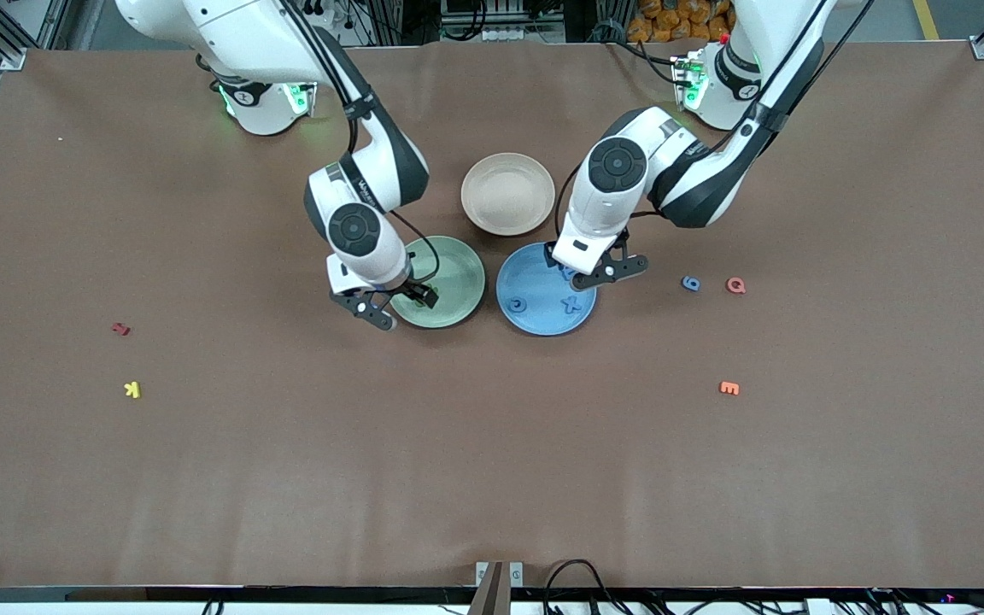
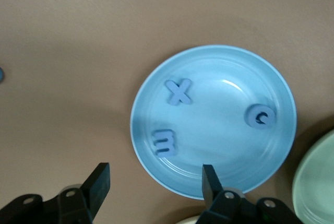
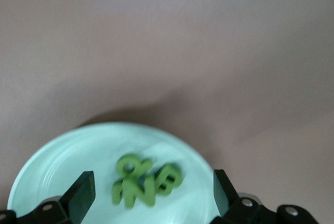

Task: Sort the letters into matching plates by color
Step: 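Move the right gripper aside while the left gripper reaches the blue 9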

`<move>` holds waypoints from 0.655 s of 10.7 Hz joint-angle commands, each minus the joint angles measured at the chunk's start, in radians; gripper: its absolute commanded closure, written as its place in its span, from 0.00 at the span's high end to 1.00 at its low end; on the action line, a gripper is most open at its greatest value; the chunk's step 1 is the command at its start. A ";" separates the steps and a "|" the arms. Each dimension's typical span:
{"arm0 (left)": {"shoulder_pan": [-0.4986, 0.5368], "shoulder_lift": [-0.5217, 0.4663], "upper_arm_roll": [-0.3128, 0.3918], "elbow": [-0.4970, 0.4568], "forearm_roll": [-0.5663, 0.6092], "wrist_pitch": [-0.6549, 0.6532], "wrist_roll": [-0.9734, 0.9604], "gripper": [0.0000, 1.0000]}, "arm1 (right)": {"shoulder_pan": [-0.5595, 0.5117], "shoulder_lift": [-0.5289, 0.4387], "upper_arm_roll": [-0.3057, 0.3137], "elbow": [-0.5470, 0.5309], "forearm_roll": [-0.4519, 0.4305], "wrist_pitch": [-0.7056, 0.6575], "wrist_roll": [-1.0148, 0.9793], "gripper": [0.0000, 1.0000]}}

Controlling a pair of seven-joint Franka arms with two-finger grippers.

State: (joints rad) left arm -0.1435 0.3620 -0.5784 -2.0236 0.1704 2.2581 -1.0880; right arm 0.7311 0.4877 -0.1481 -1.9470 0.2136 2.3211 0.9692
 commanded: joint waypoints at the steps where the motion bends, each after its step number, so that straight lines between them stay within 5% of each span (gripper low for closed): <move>1: 0.065 -0.064 -0.003 -0.039 0.018 -0.029 0.087 0.78 | -0.086 0.002 -0.033 0.014 0.006 -0.025 -0.172 1.00; 7: 0.156 -0.100 -0.005 -0.122 0.020 -0.015 0.238 0.78 | -0.327 -0.014 -0.050 0.017 -0.019 -0.023 -0.479 1.00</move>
State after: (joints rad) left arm -0.0183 0.3126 -0.5759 -2.0836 0.1729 2.2345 -0.9029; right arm 0.4939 0.4867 -0.2095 -1.9409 0.2131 2.3140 0.5875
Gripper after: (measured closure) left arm 0.216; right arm 0.000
